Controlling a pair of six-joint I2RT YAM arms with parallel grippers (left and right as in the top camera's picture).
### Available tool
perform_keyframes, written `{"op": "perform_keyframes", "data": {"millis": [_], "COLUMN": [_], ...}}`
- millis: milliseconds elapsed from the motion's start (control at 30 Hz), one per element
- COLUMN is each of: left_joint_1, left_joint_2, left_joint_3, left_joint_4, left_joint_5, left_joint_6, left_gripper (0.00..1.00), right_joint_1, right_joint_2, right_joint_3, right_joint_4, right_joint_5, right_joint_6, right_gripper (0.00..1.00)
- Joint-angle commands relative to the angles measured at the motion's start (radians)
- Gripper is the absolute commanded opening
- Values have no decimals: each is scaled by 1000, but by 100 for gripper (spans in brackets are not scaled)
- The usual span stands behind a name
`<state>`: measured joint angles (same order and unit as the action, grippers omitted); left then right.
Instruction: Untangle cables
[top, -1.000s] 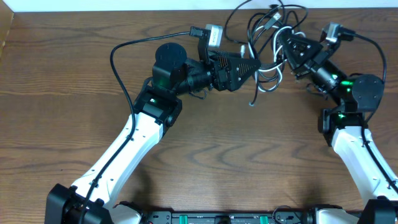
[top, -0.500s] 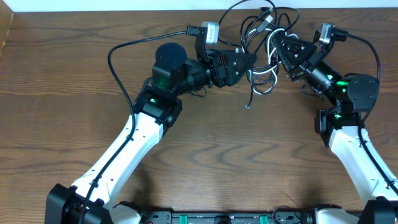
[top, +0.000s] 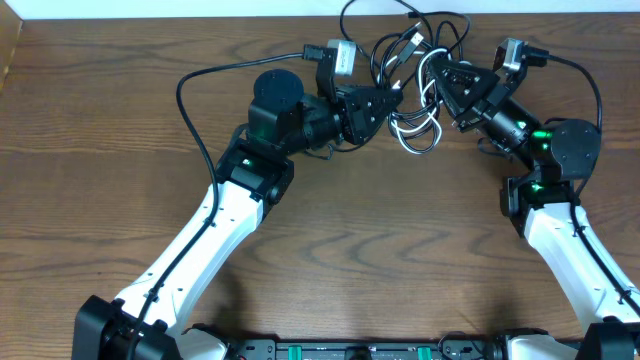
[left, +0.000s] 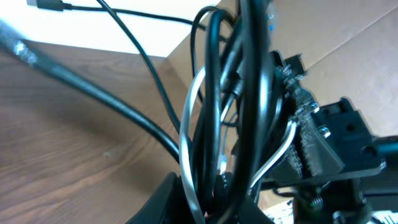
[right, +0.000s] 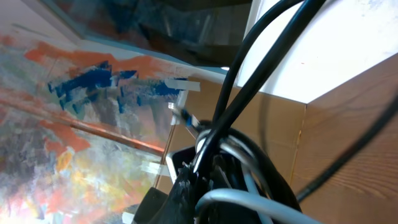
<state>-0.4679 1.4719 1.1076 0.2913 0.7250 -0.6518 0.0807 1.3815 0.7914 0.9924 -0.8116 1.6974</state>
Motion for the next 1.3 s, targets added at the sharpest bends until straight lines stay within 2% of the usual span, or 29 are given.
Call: {"op": "perform_keyframes", "data": {"millis": [0, 33, 233, 533, 767, 967, 1067, 1133, 1200, 1233, 1267], "left_joint_1": [0, 1, 27, 134, 186, 188, 188, 188, 188, 188, 188], "left_joint_2": [-2, -2, -2, -2, -2, -2, -2, -2, -2, -2, -2], "left_joint_3": [9, 9, 9, 9, 9, 9, 9, 9, 9, 9, 9], "left_joint_4": [-68, -88, -249, -401, -418, -406, -402, -399, -394, -391, -388], "left_joint_5": [-12, -12, -95, -98, -97, -97, -97, -97, -97, -97, -97], "left_joint_6": [119, 135, 168, 187, 183, 184, 184, 184, 184, 185, 185], "left_gripper": [19, 14, 11, 8, 8, 8, 8, 8, 8, 8, 8], "right_joint_1": [-27, -32, -67, -131, -171, -171, -171, -171, -171, -171, -170], "right_joint_2": [-7, -7, -7, -7, -7, -7, -7, -7, -7, -7, -7], "right_joint_3": [14, 14, 14, 14, 14, 14, 14, 14, 14, 14, 14], "right_joint_4": [14, 14, 14, 13, -6, -128, -187, -235, -278, -308, -324], "right_joint_5": [39, 39, 39, 39, 33, -22, -49, -66, -83, -93, -101], "right_joint_6": [7, 7, 7, 7, -29, -104, -169, -220, -274, -297, -307], "right_gripper": [1, 1, 1, 1, 1, 2, 12, 33, 70, 81, 86]}}
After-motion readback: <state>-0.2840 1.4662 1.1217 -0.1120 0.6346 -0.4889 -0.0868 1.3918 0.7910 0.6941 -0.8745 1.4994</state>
